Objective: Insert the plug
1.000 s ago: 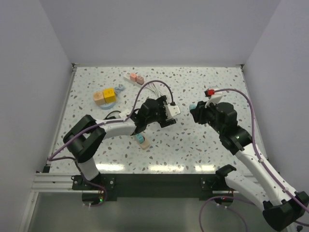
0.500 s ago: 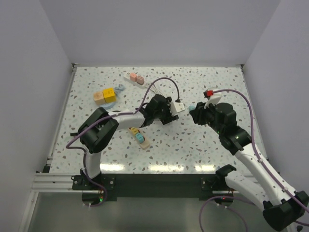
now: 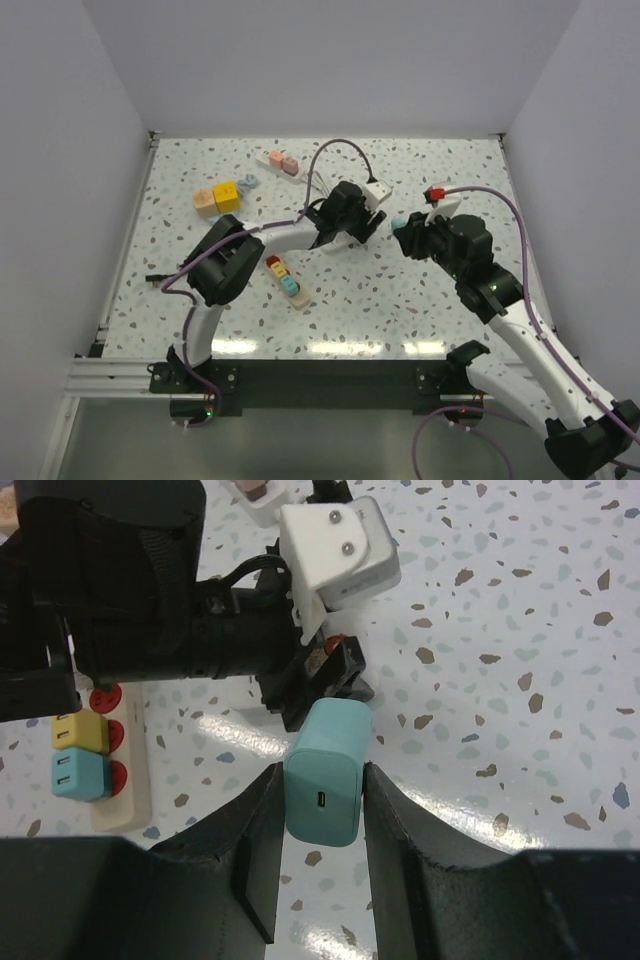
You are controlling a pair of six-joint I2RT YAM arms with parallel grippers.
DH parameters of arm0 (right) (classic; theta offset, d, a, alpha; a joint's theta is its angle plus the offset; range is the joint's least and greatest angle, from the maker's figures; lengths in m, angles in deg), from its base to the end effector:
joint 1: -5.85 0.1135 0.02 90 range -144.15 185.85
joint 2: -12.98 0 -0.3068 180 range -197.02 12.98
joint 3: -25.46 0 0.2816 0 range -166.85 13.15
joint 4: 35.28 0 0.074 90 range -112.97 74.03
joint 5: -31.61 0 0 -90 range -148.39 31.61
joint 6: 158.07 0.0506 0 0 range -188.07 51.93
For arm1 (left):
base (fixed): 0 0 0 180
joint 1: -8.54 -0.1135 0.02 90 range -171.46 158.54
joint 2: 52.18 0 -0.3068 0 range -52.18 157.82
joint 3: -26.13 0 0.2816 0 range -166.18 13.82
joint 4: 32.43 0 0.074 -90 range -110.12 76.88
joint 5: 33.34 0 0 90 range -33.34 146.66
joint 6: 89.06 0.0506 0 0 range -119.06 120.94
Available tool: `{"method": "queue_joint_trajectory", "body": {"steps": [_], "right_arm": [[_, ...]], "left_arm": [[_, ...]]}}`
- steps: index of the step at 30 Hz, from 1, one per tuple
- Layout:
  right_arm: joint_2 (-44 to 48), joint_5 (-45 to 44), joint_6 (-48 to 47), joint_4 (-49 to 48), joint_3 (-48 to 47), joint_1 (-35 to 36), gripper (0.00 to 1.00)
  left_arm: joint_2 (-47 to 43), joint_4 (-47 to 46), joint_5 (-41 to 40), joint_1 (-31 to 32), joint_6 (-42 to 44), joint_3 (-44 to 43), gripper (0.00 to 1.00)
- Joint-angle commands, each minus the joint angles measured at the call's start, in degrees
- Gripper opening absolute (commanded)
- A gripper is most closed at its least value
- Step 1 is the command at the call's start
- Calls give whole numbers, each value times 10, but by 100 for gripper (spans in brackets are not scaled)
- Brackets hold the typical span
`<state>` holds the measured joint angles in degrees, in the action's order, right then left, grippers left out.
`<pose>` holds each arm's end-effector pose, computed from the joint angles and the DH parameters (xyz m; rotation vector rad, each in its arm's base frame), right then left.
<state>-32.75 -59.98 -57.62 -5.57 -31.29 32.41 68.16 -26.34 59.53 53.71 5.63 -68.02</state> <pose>0.1798 0.0883 0.3471 -0.2499 1.9018 0.4115 0.3739 -0.3798 0.1875 0.9416 1.9548 -0.4646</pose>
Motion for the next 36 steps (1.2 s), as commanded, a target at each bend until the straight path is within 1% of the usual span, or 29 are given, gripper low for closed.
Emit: {"method": "queue_joint_trajectory", "body": {"steps": [1, 5, 6, 7, 8, 10, 12, 13, 16, 18, 19, 22, 24, 25, 28, 29, 32, 34, 36], "right_arm": [[13, -1, 0, -11, 3, -3, 0], [14, -5, 2, -4, 2, -4, 0], [16, -5, 1, 1, 1, -4, 0], [17, -4, 3, 1, 1, -4, 0], [19, 0, 2, 3, 1, -4, 0], [21, 3, 4, 6, 0, -3, 0], [21, 4, 4, 9, 0, -5, 0], [22, 3, 5, 9, 0, -4, 0], [20, 6, 7, 17, -3, -4, 0], [18, 11, 10, 19, -4, -4, 0], [16, 13, 10, 19, -6, -4, 0], [9, 14, 15, 23, -10, -3, 0], [1, 15, 19, 24, -11, -4, 0], [-3, 28, 21, 24, -15, -4, 0], [-27, 40, 32, 32, -27, -6, 0], [-33, 47, 36, 35, -31, -6, 0], [-51, 62, 53, 46, -42, -9, 0], [-53, 76, 66, 46, -46, -10, 0], [-56, 80, 75, 50, -51, -11, 0]], "left_arm": [[25, 1, -44, 4, -168, -46, 1], [59, -26, -66, 4, -266, -72, 0], [64, -28, -72, 5, -282, -77, 2], [71, -27, -84, 5, -309, -83, 9], [81, -30, -88, 4, -320, -89, 13], [83, -44, -82, 4, -348, -88, 38], [83, -57, -83, 10, -355, -90, 50], [83, -56, -85, 11, -354, -95, 61], [72, -63, -72, 13, -344, -95, 80], [59, -67, -71, 12, -334, -83, 84], [53, -68, -70, 12, -326, -78, 90], [32, -78, -44, 4, -313, -54, 100], [14, -93, -31, -3, -293, -29, 100], [5, -98, -31, -5, -265, -18, 100], [-38, -129, -31, -24, -221, 46, 100], [-61, -164, -18, -31, -215, 82, 100], [-90, -228, 38, -64, -186, 134, 100], [-90, -240, 69, -73, -153, 140, 100], [-84, -240, 82, -84, -135, 136, 100]]}}
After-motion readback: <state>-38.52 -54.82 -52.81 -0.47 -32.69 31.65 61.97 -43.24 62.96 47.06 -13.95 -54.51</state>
